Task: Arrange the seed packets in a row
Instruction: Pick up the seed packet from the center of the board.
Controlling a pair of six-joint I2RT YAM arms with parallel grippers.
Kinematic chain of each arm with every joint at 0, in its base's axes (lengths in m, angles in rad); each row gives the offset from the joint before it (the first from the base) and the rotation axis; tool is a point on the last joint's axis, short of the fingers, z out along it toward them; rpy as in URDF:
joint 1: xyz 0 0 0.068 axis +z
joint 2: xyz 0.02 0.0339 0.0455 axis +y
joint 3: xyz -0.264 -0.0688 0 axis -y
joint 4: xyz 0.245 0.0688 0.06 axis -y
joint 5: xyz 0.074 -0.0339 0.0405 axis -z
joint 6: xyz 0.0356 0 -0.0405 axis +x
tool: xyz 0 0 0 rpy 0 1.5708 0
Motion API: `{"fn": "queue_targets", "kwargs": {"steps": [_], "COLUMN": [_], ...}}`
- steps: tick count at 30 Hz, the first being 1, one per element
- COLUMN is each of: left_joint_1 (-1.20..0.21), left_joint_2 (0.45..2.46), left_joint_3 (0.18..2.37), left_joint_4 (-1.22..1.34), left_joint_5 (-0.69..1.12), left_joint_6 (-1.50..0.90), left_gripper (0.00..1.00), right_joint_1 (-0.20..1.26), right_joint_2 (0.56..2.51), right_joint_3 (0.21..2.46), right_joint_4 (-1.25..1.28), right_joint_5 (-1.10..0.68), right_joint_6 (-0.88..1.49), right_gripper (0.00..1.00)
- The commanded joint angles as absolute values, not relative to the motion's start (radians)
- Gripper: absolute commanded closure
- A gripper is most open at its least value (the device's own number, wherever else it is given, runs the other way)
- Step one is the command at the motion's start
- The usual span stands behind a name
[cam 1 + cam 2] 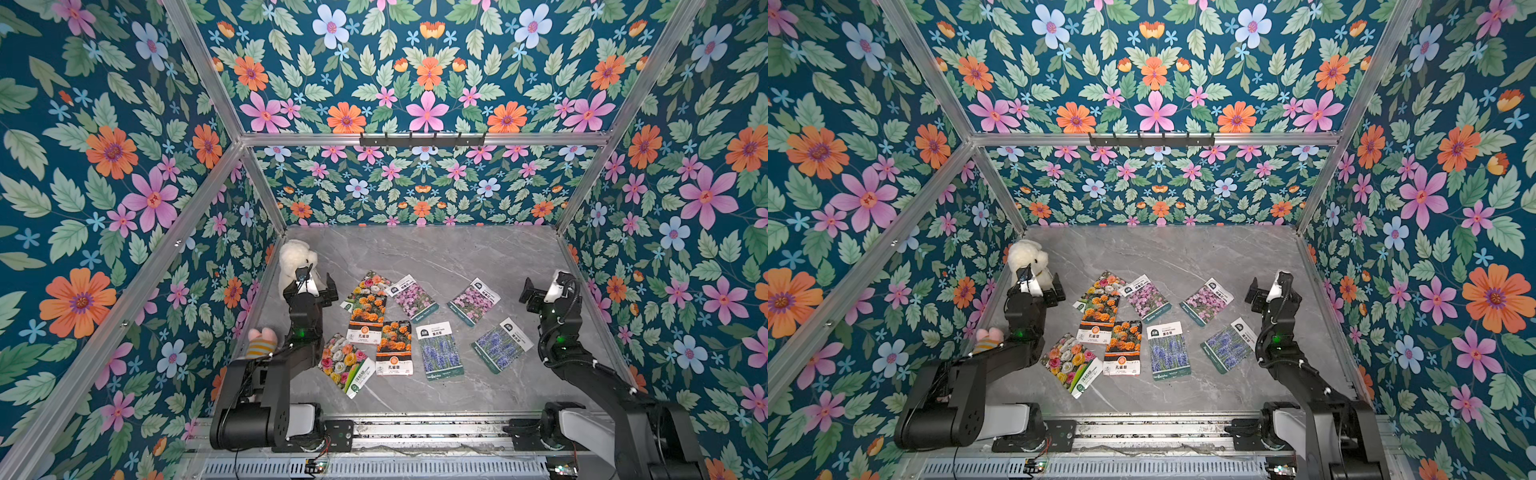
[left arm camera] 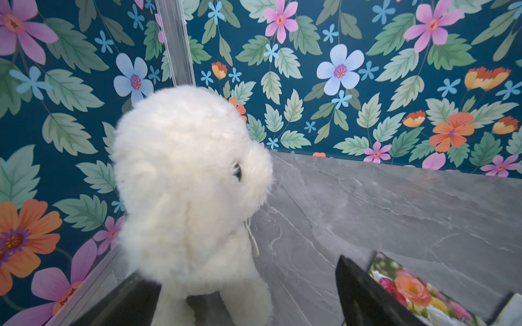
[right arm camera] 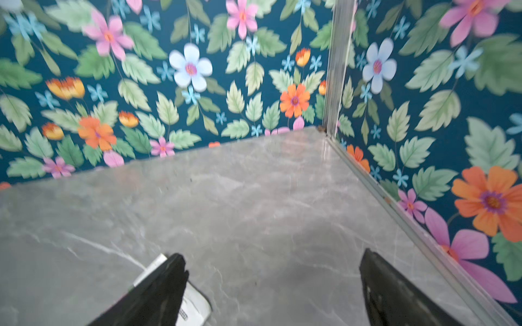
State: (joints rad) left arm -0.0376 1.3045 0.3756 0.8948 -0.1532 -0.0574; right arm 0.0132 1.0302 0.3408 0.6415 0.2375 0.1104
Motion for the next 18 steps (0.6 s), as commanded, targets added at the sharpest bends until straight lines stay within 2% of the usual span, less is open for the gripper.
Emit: {"fn": "queue_targets", "kwargs": {"steps": [1, 4, 7, 11, 16, 18], "left_joint_1": [-0.041, -0.06, -0.083, -0.12, -0.183, -0.25], "left_joint_2": [1.249, 1.215, 1.203, 1.259, 1.352, 1.38], "left_joint_3": [0.414, 0.445, 0.497, 0.654, 0.778, 0.816], "left_joint_4": [0.687, 0.631, 0.557, 0.327, 0.198, 0.164], "left_joint_5": [-0.075, 0.01, 0.101, 0.134, 0.147, 0.113], "left_joint_6": [-0.17, -0.255, -0.342, -0.407, -0.488, -0.475], "left_gripper": [0.0, 0.0, 0.0, 0.0, 0.0, 0.0], "right_joint_1": [0.014, 0.014, 0.014, 0.014, 0.014, 0.039], "right_joint_2": [0.93, 0.86, 0.841, 0.939, 1.122, 1.191], "right_joint_3": [0.416, 0.511, 0.631, 0.764, 0.885, 0.911], "right_joint_4": [0.312, 0.084, -0.123, -0.287, -0.377, -0.371], "right_joint_5": [0.263, 0.24, 0.116, 0.009, -0.241, -0.304], "right_joint_6": [0.216, 0.335, 0.413, 0.472, 0.489, 0.495], "right_gripper": [0.01, 0.01, 0.01, 0.01, 0.01, 0.01]}}
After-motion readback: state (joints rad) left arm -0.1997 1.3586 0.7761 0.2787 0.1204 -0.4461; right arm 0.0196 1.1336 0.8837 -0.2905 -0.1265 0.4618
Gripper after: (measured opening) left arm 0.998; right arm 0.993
